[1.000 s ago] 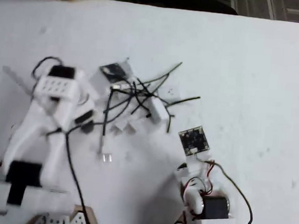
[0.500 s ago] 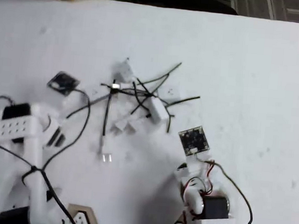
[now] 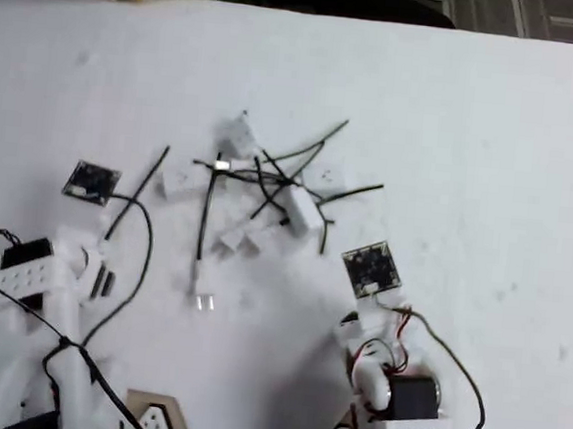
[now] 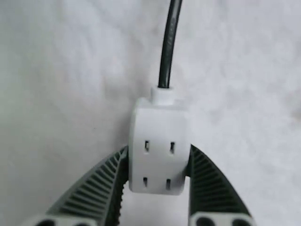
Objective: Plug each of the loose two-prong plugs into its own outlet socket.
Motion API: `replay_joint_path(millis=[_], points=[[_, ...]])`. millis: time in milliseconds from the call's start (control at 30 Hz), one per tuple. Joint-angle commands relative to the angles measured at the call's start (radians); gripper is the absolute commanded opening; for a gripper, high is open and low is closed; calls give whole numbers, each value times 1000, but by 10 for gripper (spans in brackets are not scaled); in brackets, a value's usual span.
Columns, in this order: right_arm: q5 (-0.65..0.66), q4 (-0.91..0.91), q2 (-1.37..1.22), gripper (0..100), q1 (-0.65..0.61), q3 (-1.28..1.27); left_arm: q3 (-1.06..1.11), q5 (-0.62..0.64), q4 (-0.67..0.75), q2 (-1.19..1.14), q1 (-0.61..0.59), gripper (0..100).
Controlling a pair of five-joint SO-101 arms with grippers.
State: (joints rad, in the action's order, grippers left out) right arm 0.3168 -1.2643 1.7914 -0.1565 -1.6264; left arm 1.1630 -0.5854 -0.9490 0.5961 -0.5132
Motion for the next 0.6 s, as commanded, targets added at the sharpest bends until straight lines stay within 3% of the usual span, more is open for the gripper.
replay_joint_path(millis=[0,100,233,367,567], points=[[146,-7,1,21,-38,129,8,5,15,31,-8,22],[253,-24,-1,22,-137,195,11,5,15,31,-8,22],[256,-31,-30,66,-231,292,11,5,15,31,-8,22],[256,-27,-219,53,-243,422,11,5,15,31,-8,22],[81,-13,-679,56,-357,663,11,6,15,31,-8,22]])
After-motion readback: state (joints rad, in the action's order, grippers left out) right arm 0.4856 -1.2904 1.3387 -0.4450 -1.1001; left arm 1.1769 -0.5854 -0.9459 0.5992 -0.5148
